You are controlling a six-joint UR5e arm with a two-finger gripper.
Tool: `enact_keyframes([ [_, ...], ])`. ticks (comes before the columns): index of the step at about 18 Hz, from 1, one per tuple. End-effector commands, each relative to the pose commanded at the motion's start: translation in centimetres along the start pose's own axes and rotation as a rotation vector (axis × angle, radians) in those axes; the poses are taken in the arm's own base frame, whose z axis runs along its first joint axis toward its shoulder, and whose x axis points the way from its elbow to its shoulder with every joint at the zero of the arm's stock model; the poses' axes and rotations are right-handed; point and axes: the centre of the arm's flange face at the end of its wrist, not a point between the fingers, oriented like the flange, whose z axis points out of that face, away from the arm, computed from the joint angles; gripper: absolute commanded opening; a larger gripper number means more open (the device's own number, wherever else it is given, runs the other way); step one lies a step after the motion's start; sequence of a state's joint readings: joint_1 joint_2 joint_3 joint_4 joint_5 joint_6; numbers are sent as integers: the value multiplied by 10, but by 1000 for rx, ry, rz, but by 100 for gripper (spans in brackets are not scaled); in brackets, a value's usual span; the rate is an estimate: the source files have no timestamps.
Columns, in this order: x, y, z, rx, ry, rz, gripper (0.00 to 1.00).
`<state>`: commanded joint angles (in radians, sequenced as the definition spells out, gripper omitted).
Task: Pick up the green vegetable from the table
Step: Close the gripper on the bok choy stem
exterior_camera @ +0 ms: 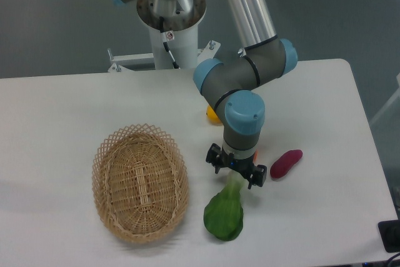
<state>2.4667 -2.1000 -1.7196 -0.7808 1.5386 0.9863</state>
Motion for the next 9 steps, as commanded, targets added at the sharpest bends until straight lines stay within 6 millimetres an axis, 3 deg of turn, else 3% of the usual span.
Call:
enact_keyframes([
  [5, 6, -2, 6, 1, -16, 6, 100],
  [9, 7, 0, 7, 1, -38, -9, 63],
])
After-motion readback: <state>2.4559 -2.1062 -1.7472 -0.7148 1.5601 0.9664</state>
